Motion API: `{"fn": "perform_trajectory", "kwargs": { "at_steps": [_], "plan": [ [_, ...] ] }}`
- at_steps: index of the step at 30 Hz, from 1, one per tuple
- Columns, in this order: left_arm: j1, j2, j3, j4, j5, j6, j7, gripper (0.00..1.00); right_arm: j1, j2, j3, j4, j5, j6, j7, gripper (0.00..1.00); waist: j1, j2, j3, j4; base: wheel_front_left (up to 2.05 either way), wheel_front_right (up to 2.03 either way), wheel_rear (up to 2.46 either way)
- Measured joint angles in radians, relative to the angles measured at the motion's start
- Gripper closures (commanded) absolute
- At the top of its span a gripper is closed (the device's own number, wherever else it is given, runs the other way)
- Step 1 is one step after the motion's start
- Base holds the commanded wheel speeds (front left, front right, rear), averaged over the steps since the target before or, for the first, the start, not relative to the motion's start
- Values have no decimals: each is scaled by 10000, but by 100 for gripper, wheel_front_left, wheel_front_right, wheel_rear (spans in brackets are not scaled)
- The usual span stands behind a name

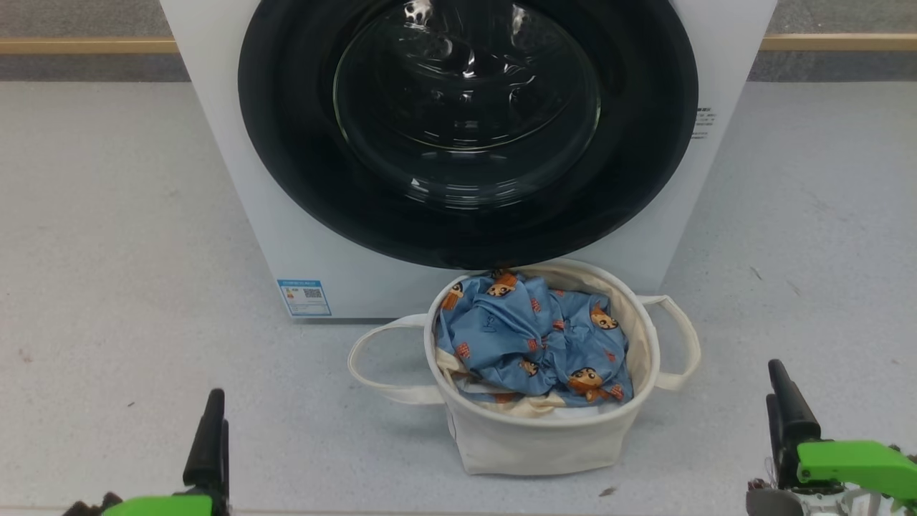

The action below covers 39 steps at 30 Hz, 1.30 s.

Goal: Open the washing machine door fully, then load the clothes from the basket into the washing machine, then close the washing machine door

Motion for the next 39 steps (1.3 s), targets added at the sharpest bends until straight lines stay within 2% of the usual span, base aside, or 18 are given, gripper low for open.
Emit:
{"fn": "perform_trajectory", "kwargs": {
  "at_steps": [21,24,34,39],
  "plan": [
    [-435,6,-136,-928,3699,0,-556,0,-807,-6,731,-715,-3572,0,-568,0,0,0,8,89,0,0,0],
    [-513,6,-288,-997,4552,31,-648,0,-913,-8,796,-754,-4142,0,-654,0,0,0,16,114,0,0,0],
    [-825,73,-961,-1131,6742,456,-905,0,-1164,-15,1277,-853,-6067,0,-907,0,0,0,60,186,0,0,0],
    [-888,318,-1373,-1131,7691,932,-1051,0,-1165,-21,1570,-765,-6938,0,-1080,0,0,0,95,211,0,0,0]
  ]
}}
